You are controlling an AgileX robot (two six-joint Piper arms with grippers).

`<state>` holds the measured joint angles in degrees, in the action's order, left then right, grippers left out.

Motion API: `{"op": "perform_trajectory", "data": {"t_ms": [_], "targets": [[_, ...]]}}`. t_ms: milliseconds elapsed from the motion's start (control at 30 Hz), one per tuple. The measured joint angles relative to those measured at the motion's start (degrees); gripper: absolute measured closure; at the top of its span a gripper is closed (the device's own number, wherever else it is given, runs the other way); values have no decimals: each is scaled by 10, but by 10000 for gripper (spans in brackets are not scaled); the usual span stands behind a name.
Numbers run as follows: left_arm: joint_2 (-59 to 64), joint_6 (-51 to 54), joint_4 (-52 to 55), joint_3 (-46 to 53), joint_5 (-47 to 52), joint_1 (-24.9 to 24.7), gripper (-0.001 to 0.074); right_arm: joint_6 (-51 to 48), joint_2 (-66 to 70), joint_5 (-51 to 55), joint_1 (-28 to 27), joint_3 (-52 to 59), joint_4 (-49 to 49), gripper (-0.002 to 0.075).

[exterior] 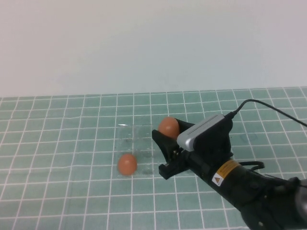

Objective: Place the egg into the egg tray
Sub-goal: Place the egg in the egg tray

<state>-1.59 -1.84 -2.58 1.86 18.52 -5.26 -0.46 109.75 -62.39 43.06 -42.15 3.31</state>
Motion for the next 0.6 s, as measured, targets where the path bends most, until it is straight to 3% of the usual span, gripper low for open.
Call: {"op": "perform_trajectory", "data": {"t_ms": [600], "targets": [[0, 0, 0, 0, 0, 0, 736, 39, 81, -23, 0, -34, -94, 349]]}}
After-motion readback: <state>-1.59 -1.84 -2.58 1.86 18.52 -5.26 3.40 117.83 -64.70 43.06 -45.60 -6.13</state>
